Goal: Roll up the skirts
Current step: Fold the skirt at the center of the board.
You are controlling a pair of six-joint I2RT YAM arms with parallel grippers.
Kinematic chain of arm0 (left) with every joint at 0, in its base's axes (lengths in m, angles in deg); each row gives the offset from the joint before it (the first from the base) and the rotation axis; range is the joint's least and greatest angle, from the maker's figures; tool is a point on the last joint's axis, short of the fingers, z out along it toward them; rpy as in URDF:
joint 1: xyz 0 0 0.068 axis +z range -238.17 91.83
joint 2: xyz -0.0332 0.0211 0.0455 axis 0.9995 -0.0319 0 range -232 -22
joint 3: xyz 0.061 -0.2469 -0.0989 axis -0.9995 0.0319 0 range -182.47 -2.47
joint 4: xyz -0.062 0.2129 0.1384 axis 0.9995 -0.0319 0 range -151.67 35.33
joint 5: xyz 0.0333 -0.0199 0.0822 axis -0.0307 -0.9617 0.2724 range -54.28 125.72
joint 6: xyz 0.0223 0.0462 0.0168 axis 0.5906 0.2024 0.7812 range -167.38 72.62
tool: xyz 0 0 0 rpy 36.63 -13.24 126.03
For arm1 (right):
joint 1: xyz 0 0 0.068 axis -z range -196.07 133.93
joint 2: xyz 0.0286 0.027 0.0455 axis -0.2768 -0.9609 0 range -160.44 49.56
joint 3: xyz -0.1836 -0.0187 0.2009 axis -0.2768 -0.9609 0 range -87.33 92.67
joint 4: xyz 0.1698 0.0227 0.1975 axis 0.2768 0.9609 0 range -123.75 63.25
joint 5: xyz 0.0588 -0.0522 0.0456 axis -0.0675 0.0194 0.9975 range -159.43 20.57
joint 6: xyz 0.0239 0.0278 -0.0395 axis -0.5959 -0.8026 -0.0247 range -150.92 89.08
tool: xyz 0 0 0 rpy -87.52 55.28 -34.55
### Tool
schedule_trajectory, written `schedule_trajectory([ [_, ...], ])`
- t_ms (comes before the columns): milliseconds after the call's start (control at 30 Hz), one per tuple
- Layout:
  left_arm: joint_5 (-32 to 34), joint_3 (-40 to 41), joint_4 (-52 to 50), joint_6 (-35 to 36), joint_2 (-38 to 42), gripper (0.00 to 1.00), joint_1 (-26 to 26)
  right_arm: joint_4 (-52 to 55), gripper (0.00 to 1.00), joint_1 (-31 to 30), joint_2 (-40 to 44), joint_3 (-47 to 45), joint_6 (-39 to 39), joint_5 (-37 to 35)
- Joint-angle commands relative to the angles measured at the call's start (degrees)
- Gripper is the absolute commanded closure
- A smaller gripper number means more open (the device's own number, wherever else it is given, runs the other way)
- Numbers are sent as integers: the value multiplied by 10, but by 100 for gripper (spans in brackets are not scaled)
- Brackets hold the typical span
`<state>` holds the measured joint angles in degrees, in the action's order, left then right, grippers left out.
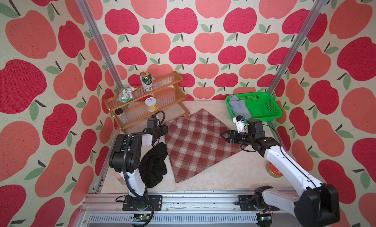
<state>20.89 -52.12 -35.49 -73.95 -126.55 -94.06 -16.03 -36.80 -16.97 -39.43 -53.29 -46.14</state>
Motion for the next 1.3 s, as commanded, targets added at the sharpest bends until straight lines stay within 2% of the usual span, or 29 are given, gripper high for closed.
schedule_trajectory([
  [0, -24, -24, 17, -2, -15, 71, -6, 27, 23, -56, -16, 33, 54, -6],
  [67, -9, -17, 23, 2, -2, 82, -13, 45, 22, -98, -31, 46, 80, -27],
  [167, 20, 5, 27, 13, 47, 88, -19, 42, 22, -157, -55, 50, 91, -49],
  [300, 34, 31, 13, 30, 124, 91, -19, -17, 22, -269, -99, 36, 77, -88],
  [367, 24, 30, -3, 35, 137, 91, -20, -37, 22, -323, -142, 45, 64, -119],
  [567, 20, 48, -9, 29, 148, 91, -28, -39, 22, -454, -300, 143, 35, -160],
  [733, 21, 48, -26, 36, 158, 91, -29, -56, 21, -516, -377, 201, -6, -162],
  [900, 20, 41, -34, 38, 160, 90, -28, -38, 21, -549, -421, 243, -11, -184],
  [1067, 12, 30, -46, 39, 159, 89, -23, 48, 22, -593, -475, 310, 27, -246],
  [1267, 10, 29, -49, 37, 169, 89, -18, 93, 28, -602, -510, 339, 19, -299],
])
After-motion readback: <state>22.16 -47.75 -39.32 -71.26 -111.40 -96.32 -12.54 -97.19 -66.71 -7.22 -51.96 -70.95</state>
